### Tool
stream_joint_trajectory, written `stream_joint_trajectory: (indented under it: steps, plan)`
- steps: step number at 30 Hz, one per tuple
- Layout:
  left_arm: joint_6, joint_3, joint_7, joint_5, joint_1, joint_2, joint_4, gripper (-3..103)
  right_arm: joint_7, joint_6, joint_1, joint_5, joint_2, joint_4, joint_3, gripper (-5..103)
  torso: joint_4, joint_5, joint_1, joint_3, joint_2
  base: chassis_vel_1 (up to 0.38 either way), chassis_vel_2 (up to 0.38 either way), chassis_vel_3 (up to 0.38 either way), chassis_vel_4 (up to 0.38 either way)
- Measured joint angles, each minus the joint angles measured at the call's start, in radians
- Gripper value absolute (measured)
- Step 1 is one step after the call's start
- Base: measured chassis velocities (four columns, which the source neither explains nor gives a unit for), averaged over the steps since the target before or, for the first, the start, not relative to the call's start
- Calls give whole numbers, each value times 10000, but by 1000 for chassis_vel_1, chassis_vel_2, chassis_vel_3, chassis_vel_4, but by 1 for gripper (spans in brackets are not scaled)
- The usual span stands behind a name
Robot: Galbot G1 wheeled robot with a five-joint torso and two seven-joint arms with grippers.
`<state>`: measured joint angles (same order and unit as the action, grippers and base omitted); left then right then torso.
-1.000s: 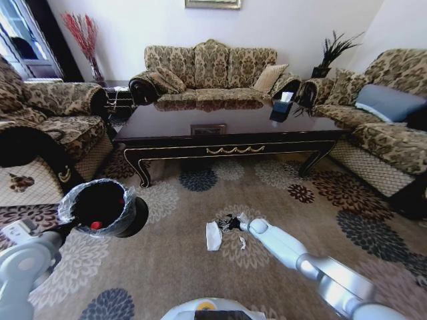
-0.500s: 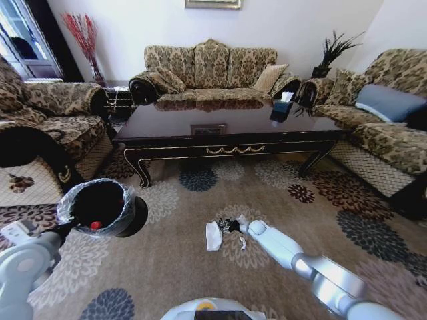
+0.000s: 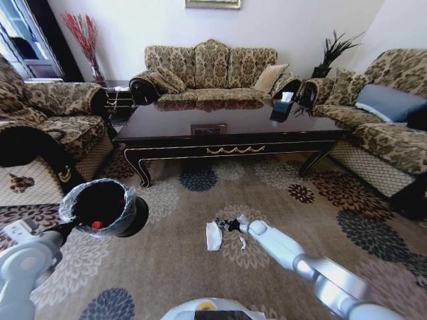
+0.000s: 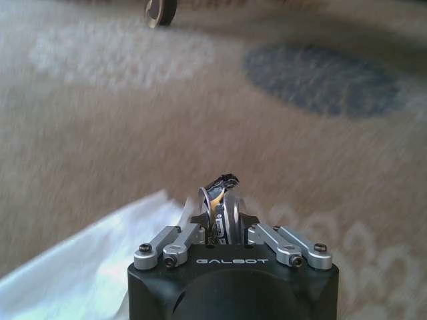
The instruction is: Move to the front of the table and pick up the trash from the floor, then place it into the trash bin.
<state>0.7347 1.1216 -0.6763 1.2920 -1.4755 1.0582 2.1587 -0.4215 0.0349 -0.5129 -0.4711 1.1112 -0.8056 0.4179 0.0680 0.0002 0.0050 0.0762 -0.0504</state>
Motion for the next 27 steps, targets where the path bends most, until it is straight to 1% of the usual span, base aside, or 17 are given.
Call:
stream_joint_trajectory:
  steps: [2, 5, 6, 8, 9, 11, 12, 13, 15, 17, 19, 20, 22, 23, 25, 26, 27]
  plan:
    - [0, -247, -1, -16, 49, 43, 82, 2, -81, 268, 69, -312, -451, -753, -346, 22, 0, 1, 0, 0, 0, 0, 0, 0, 0]
    - [0, -471, -2, -80, 70, 118, 146, 2, -122, 322, 195, -656, -781, -1274, -471, 22, -1, 1, 0, 0, 0, 0, 0, 0, 0]
    - [0, -675, 11, -182, 81, 194, 181, 2, -73, 313, 355, -1197, -1098, -1760, -512, 22, 0, -2, 0, 0, 0, 0, 0, 0, 0]
    - [-3, -990, 95, -417, 130, 338, 183, 2, 21, 259, 638, -2184, -1452, -2423, -494, 22, 3, -1, 0, 0, 0, 0, 0, 0, 0]
    - [-3, -990, 95, -417, 130, 338, 183, 2, 21, 259, 638, -2184, -1452, -2423, -494, 22, 3, -1, 0, 0, 0, 0, 0, 0, 0]
    - [-3, -1150, 127, -498, 203, 423, 157, 2, -38, 259, 906, -2726, -1629, -2858, -470, 22, 2, -1, 0, 0, 0, 0, 0, 0, 0]
    - [-7, -1289, 133, -537, 285, 501, 131, 2, -253, 303, 1292, -3250, -1794, -3317, -417, 22, 1, -2, 0, 0, 1, 0, 0, 0, 0]
    - [-11, -1350, 138, -546, 323, 540, 128, 2, -319, 346, 1526, -3466, -1859, -3559, -370, 22, -2, -1, 0, 1, 0, 0, 0, 0, 0]
    - [-13, -1400, 140, -547, 355, 575, 128, 2, -339, 378, 1736, -3642, -1906, -3782, -321, 22, -3, 0, 0, 0, 0, 0, 0, 0, 0]
    - [-15, -1474, 143, -540, 402, 636, 129, 2, -347, 490, 2346, -4163, -2005, -4446, -54, 22, 0, -2, 0, 0, 0, 0, 0, 0, 0]
    - [-14, -1489, 144, -474, 432, 649, 161, 2, -147, 667, 2973, -4652, -2017, -5146, 350, 22, -3, -3, 0, 0, 0, 0, 0, 0, 0]
    - [-14, -1489, 144, -474, 432, 649, 161, 2, -147, 667, 2973, -4652, -2017, -5146, 350, 22, -3, -3, 0, 0, 0, 0, 0, 0, 0]
    - [-15, -1489, 144, -438, 469, 640, 164, 2, 113, 835, 3308, -4911, -1971, -5507, 648, 22, -1, -4, 0, 0, 0, 0, 0, 0, 0]
    - [-15, -1482, 144, -355, 541, 599, 164, 2, 627, 1212, 3833, -5266, -1804, -6017, 1198, 22, -2, 0, 0, 0, 0, 0, 0, 0, 0]
    - [-15, -1469, 147, -282, 590, 563, 159, 2, 974, 1458, 4216, -5378, -1647, -6340, 1620, 22, -1, -4, 0, 0, 0, 0, 0, 0, 0]
    - [-15, -1469, 147, -282, 590, 563, 159, 2, 974, 1458, 4216, -5378, -1647, -6340, 1620, 22, -1, -4, 0, 0, 0, 0, 0, 0, 0]
    - [-15, -1448, 149, -246, 619, 541, 151, 2, 1147, 1595, 4465, -5369, -1522, -6517, 1905, 22, -1, -4, 0, 0, 1, 0, 0, 0, 0]
